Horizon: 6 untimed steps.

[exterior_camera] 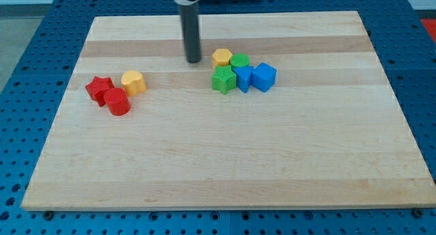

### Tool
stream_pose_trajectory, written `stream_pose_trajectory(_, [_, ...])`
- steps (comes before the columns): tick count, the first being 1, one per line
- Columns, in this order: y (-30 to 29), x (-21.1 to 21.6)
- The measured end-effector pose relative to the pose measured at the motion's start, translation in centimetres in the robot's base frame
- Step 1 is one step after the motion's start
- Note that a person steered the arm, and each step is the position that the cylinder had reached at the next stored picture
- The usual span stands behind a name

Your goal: Move the arm left side of the red star

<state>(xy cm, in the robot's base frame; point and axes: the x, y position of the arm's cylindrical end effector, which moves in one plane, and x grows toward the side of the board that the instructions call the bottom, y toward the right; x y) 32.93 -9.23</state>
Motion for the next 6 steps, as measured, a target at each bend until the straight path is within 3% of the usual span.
stream_pose_trajectory(2, [-11.3, 1.2])
stream_pose_trajectory(4, [-20.0, 5.5])
stream_pose_trajectory(6, [-19.4, 10.0])
